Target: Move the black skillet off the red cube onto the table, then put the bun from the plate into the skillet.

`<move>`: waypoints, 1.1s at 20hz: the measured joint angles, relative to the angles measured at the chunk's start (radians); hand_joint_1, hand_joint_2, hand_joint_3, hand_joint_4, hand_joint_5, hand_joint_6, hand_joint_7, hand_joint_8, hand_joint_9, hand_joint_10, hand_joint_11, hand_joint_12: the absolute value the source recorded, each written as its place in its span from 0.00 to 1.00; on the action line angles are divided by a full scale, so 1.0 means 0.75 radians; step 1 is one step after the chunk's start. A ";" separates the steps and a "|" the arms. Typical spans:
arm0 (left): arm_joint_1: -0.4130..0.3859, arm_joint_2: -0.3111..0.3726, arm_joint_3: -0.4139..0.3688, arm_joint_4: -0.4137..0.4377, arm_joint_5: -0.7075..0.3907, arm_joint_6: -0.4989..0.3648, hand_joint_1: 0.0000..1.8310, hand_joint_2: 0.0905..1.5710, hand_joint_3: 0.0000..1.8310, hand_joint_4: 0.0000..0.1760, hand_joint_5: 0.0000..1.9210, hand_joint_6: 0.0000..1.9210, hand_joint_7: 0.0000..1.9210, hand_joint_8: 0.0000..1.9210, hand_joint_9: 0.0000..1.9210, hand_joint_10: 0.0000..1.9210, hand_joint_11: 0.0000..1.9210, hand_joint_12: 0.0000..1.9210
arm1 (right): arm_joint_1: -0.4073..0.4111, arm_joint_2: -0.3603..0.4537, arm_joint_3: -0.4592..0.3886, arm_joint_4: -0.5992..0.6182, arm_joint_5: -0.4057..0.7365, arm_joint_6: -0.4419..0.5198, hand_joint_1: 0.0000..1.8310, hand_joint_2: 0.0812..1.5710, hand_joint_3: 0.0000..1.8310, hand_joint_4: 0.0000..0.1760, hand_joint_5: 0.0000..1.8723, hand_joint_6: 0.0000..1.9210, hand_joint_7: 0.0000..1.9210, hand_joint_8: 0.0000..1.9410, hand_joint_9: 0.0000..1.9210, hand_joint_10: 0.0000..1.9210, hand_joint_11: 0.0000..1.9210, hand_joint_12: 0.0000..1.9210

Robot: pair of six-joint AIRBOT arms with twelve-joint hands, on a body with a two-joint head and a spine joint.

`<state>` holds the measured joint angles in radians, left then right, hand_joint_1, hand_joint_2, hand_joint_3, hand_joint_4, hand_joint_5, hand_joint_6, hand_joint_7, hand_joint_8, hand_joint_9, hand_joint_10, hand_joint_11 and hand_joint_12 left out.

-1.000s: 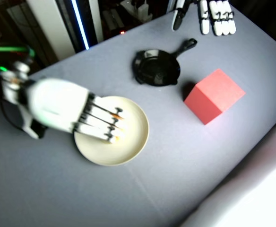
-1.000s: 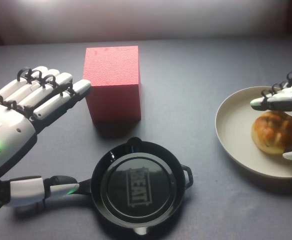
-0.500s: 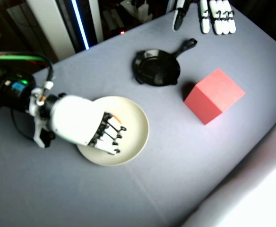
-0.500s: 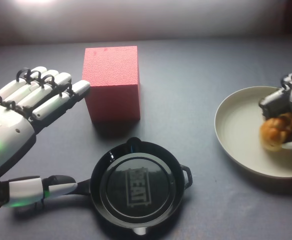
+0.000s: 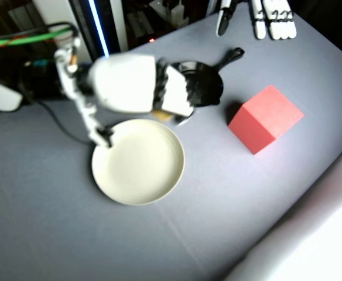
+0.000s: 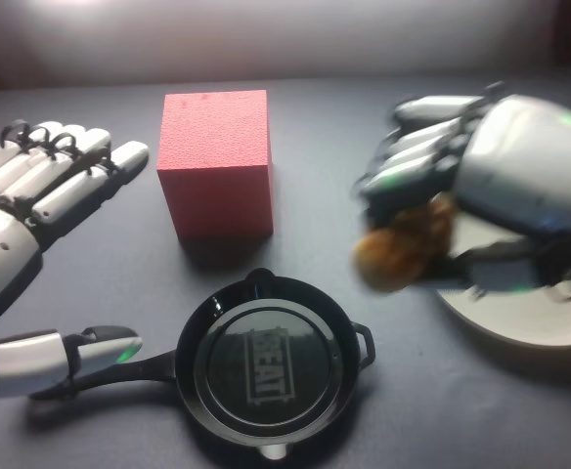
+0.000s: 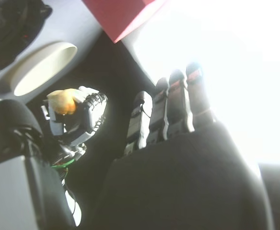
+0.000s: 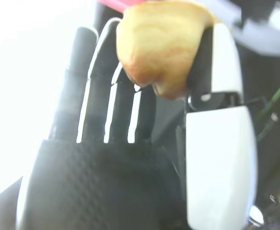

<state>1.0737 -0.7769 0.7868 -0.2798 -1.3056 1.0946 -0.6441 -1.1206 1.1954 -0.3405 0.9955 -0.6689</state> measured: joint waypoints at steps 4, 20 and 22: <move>0.058 0.028 -0.023 -0.074 -0.071 0.024 0.00 0.78 0.01 0.29 0.00 0.00 0.00 0.00 0.00 0.00 0.00 0.03 | 0.048 -0.148 0.008 -0.153 -0.053 0.056 0.65 0.75 0.00 0.00 0.43 0.58 0.43 0.73 0.42 0.72 0.36 0.89; 0.110 0.034 -0.037 -0.128 -0.172 0.037 0.00 0.78 0.00 0.39 0.04 0.00 0.04 0.00 0.05 0.00 0.00 0.14 | 0.038 -0.175 -0.007 -0.149 -0.199 0.056 0.37 0.57 0.00 0.99 0.01 0.00 0.00 0.00 0.03 0.00 0.00 0.21; 0.113 0.034 -0.039 -0.142 -0.179 0.036 0.00 0.78 0.00 0.48 0.03 0.00 0.04 0.00 0.04 0.00 0.00 0.10 | -0.049 -0.065 -0.026 -0.010 -0.067 0.056 0.42 0.56 0.00 0.90 0.01 0.00 0.00 0.00 0.03 0.00 0.00 0.23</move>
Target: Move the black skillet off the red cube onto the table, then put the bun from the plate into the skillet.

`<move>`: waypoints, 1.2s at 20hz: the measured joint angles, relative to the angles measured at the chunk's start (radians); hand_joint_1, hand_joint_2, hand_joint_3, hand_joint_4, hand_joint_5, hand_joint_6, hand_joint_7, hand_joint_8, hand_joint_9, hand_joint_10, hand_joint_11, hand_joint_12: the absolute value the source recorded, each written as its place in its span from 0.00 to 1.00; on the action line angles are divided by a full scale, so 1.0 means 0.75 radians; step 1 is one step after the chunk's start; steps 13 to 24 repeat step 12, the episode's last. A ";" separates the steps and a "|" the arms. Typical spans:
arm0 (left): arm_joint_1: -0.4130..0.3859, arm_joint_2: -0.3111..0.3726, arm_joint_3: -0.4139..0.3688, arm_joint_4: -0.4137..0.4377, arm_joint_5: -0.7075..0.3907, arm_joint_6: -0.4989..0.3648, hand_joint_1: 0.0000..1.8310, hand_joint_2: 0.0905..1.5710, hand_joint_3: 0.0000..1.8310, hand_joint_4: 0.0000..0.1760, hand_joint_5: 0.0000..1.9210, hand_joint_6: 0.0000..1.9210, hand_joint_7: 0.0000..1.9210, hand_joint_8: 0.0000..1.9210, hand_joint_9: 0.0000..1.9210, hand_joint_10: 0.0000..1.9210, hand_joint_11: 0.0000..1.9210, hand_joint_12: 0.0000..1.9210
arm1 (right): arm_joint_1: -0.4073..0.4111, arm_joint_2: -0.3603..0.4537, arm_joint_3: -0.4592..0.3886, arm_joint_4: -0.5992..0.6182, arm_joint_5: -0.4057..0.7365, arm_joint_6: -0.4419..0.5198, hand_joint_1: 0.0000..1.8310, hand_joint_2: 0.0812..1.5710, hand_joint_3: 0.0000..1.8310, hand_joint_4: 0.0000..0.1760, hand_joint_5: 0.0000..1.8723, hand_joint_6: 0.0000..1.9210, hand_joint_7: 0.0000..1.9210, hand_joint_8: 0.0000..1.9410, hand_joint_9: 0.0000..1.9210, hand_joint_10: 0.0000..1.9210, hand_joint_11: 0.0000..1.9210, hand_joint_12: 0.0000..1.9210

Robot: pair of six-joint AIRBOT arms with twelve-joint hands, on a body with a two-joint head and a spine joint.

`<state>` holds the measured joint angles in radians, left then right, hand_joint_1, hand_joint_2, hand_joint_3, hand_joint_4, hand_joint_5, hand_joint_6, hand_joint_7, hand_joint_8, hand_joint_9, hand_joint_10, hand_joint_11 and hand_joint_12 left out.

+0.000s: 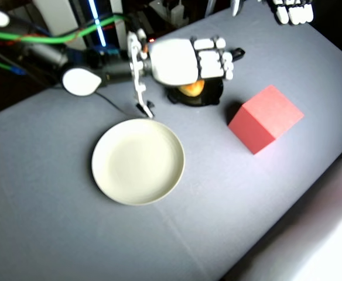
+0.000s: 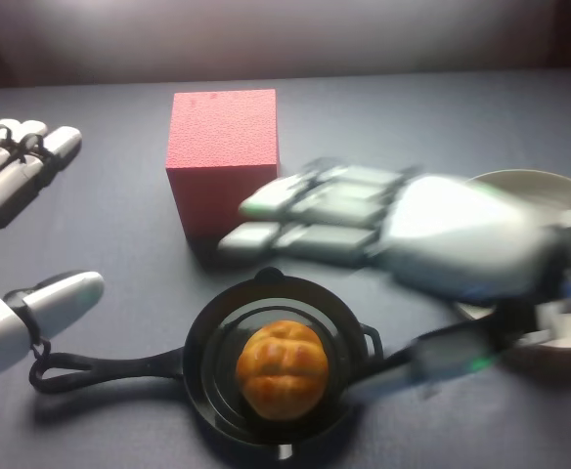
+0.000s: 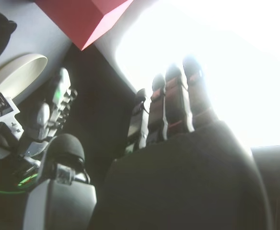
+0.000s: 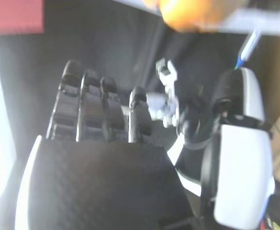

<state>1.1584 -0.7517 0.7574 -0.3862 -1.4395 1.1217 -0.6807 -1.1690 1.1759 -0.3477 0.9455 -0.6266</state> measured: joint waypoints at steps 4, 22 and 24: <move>0.000 -0.008 -0.001 0.012 -0.069 -0.007 0.00 0.79 0.00 0.38 0.02 0.00 0.04 0.00 0.05 0.00 0.00 0.16 | -0.220 0.165 -0.038 0.373 0.292 -0.011 0.40 0.60 0.01 0.55 0.00 0.00 0.00 0.00 0.00 0.00 0.00 0.00; -0.022 -0.073 0.021 0.087 -0.200 -0.140 0.16 0.91 0.02 0.80 0.00 0.00 0.00 0.00 0.00 0.00 0.00 0.00 | -0.489 0.311 -0.225 0.676 0.898 -0.165 0.36 0.80 0.00 0.23 0.10 0.00 0.25 0.00 0.30 0.01 0.23 0.11; -0.022 -0.073 0.021 0.087 -0.200 -0.140 0.16 0.91 0.02 0.80 0.00 0.00 0.00 0.00 0.00 0.00 0.00 0.00 | -0.489 0.311 -0.225 0.676 0.898 -0.165 0.36 0.80 0.00 0.23 0.10 0.00 0.25 0.00 0.30 0.01 0.23 0.11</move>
